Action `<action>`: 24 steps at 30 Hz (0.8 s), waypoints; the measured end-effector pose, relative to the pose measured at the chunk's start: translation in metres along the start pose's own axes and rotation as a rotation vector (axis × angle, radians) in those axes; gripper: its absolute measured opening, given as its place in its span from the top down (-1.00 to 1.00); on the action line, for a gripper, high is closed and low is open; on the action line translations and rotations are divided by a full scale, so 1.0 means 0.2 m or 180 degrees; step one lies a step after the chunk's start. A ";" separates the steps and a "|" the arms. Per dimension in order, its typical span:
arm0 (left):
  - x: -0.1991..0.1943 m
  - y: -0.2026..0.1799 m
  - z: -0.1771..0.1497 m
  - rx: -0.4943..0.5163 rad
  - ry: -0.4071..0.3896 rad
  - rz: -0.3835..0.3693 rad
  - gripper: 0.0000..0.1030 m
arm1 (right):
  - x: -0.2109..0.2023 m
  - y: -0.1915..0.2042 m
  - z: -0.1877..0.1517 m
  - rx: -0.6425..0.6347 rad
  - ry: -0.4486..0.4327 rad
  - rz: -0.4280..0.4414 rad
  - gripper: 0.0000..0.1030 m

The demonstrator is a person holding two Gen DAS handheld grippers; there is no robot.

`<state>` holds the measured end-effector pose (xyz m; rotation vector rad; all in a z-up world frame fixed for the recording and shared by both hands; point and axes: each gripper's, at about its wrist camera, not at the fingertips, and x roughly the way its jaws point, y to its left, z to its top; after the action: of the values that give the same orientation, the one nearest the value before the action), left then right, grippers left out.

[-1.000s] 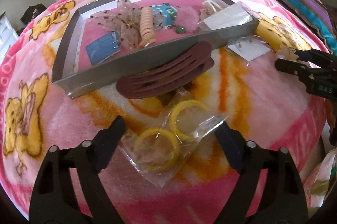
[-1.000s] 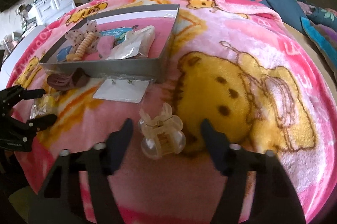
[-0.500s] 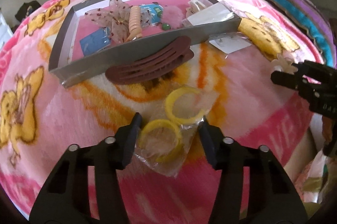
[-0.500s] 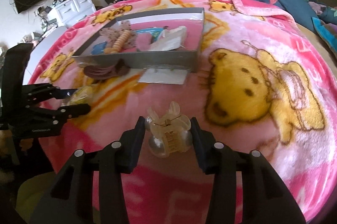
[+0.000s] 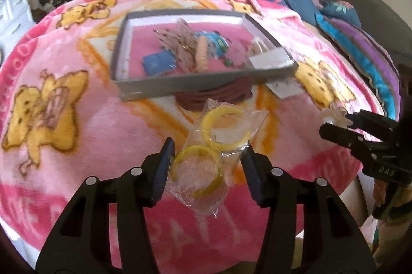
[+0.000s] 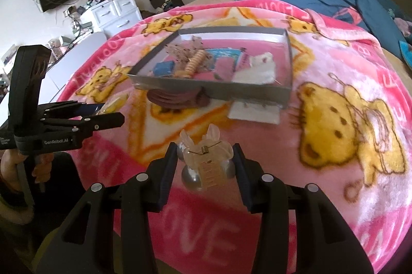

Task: Organize jewelry
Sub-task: 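Lower the yellow hair-tie bag into the box with the left tool while the right tool releases the pearl clip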

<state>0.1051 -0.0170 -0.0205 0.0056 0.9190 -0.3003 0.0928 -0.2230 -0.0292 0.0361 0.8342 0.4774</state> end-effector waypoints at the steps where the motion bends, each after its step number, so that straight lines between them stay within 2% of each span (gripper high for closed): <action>1: -0.01 0.01 0.00 -0.0021 -0.0021 0.0011 0.16 | 0.00 0.01 0.01 -0.0011 -0.0011 0.0013 0.19; 15: -0.15 0.22 0.05 -0.0343 -0.0311 0.0179 0.16 | 0.03 0.14 0.16 -0.0129 -0.0087 0.0181 0.19; 24: -0.18 0.29 0.08 -0.0459 -0.0382 0.0225 0.16 | 0.06 0.23 0.26 -0.0203 -0.0149 0.0270 0.19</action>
<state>0.1118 0.0448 0.0104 -0.1113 0.8176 -0.1664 0.1196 -0.1695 0.0073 0.0238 0.7732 0.5808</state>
